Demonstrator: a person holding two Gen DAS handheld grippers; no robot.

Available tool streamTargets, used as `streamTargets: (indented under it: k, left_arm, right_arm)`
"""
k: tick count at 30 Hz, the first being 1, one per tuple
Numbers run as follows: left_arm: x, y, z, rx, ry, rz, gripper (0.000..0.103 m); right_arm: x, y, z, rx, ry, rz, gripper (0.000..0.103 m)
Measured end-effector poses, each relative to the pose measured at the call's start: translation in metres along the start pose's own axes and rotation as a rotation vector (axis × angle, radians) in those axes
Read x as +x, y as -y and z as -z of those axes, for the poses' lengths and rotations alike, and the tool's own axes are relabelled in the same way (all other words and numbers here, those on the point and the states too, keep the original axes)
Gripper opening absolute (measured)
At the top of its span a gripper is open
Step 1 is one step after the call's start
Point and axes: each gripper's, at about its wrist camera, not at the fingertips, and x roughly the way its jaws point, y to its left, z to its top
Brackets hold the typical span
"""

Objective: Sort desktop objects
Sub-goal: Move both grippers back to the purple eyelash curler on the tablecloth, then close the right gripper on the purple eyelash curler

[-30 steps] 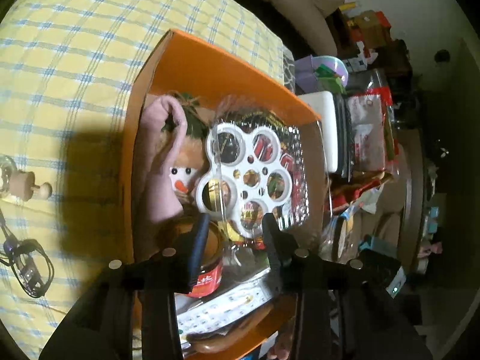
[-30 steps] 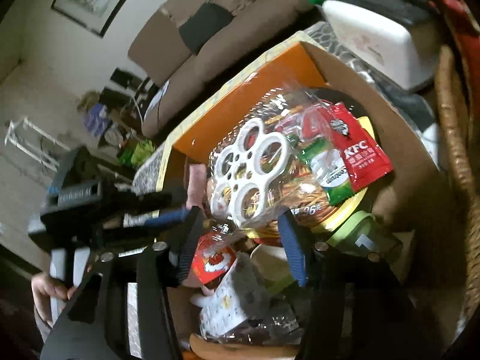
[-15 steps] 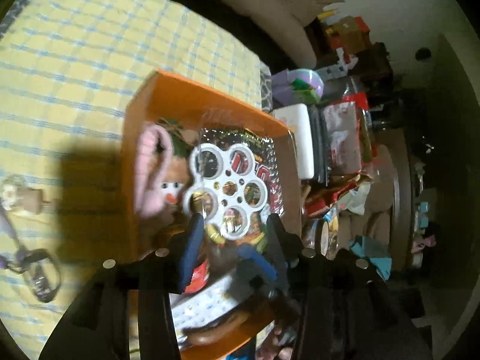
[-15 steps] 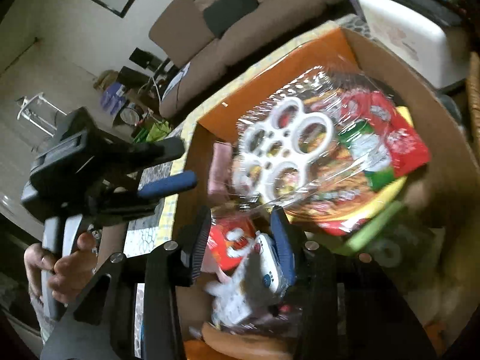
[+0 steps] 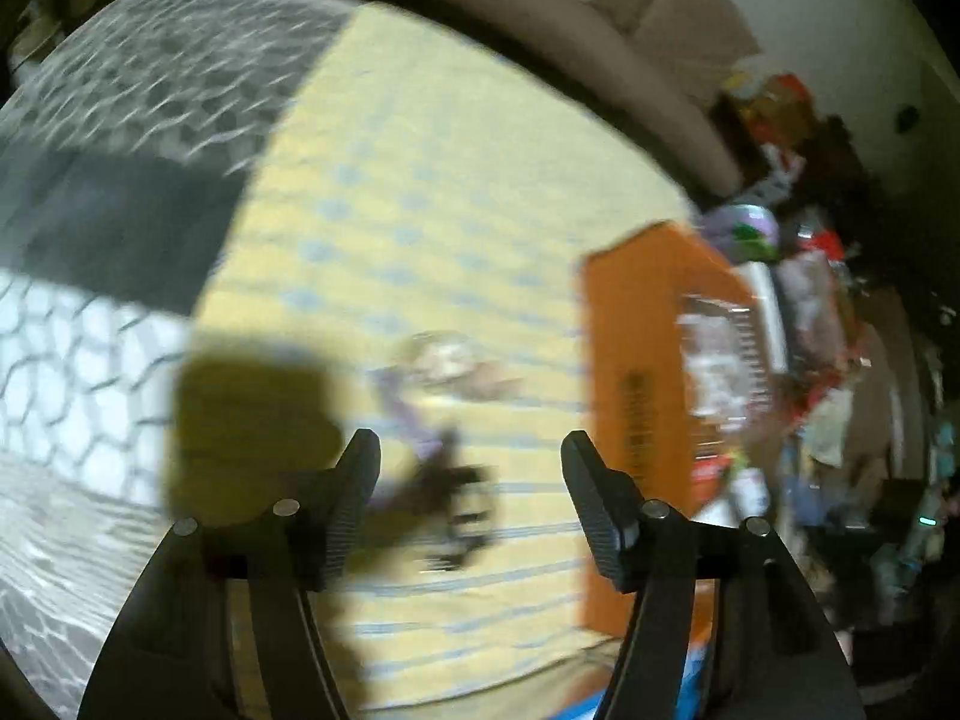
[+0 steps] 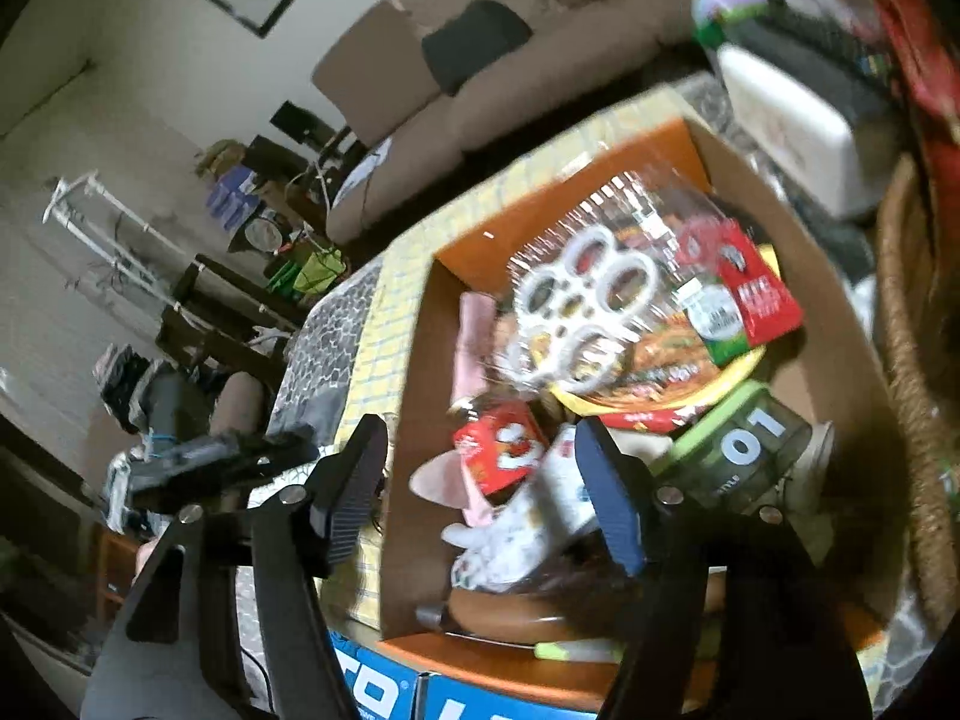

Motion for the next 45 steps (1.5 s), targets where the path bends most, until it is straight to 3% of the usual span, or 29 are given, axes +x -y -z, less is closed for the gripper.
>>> streamTargets:
  k: [2, 5, 9, 14, 18, 20, 26, 30, 33, 40, 45]
  left_arm:
    - [0.007, -0.017, 0.004, -0.007, -0.013, -0.038, 0.064]
    - [0.018, -0.030, 0.016, 0.012, -0.039, -0.041, 0.064]
    - [0.028, -0.032, 0.031, 0.031, -0.054, 0.011, 0.065]
    - [0.027, -0.035, 0.031, -0.004, -0.021, 0.074, 0.067]
    - [0.012, -0.045, 0.032, -0.052, 0.030, 0.112, 0.067]
    - [0.009, -0.049, 0.032, -0.073, 0.018, 0.136, 0.067]
    - [-0.014, -0.050, 0.035, -0.095, 0.052, 0.155, 0.067]
    - [-0.026, -0.053, 0.048, -0.131, 0.065, 0.176, 0.067]
    - [-0.026, -0.055, 0.053, -0.139, 0.057, 0.191, 0.067]
    - [-0.026, -0.064, 0.046, -0.130, 0.053, 0.202, 0.067]
    - [-0.021, -0.063, 0.046, -0.132, 0.037, 0.195, 0.067]
  right_arm:
    - [-0.005, -0.013, 0.001, -0.024, 0.019, 0.009, 0.064]
    - [0.005, -0.042, 0.007, -0.060, -0.013, -0.043, 0.065]
    - [0.033, -0.078, 0.021, -0.108, -0.090, -0.125, 0.065]
    - [0.067, -0.119, 0.047, -0.194, -0.164, -0.127, 0.065]
    - [0.104, -0.148, 0.079, -0.349, -0.235, -0.021, 0.063]
    - [0.120, -0.159, 0.091, -0.425, -0.253, 0.043, 0.059]
    - [0.172, -0.170, 0.121, -0.571, -0.344, 0.203, 0.041]
    - [0.201, -0.162, 0.126, -0.579, -0.412, 0.267, 0.026]
    - [0.202, -0.159, 0.126, -0.561, -0.434, 0.253, 0.001]
    - [0.163, -0.152, 0.103, -0.479, -0.352, 0.158, 0.001]
    - [0.183, -0.166, 0.104, -0.574, -0.433, 0.208, 0.005]
